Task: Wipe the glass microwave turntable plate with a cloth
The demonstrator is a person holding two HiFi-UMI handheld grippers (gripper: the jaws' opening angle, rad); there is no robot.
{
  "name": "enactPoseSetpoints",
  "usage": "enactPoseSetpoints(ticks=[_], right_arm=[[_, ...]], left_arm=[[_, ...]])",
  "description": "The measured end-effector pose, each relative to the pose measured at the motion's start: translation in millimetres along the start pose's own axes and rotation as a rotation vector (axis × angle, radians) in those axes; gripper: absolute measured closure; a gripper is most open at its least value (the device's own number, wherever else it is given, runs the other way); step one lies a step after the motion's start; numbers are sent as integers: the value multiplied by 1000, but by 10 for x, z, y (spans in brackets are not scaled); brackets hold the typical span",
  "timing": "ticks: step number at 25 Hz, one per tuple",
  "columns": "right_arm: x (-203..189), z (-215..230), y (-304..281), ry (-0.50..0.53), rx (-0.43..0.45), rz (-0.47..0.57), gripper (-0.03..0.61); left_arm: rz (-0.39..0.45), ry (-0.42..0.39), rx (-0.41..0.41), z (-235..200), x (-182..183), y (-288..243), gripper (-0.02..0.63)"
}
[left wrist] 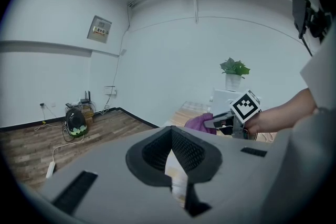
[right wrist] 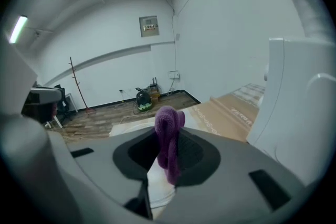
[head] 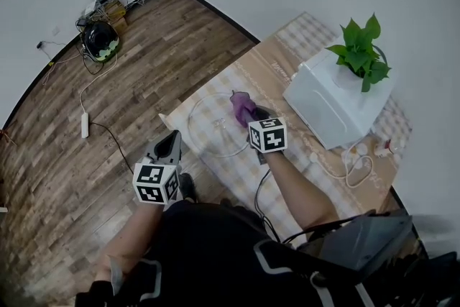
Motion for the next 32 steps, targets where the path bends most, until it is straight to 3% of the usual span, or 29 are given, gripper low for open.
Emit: enactPoseSetpoints(ticks=[8,15,23,32], right_arm=[[72,-693,232,51,203,39,497],[-123,-1210,123,89,325,-16,497],[-562,-1581,-303,125,330,-154,497],[-974,-1557,-681,156,253,-255,497]], left_arm=[[6,39,61,122,-64,183,611],[-5,58,126,94,-133,373,611],[-36,60,126,-137,-209,482,611],[-71,54,86,-365,-309,436,611]])
Point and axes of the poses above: the fingertips, and each gripper's own axes: y backward along the fingers, z to its right, x out of its top, the point moved 5 cm from there along y, backward along the fingers, and after that the axes turned 8 degrees about -y, right-handed, at the moved point
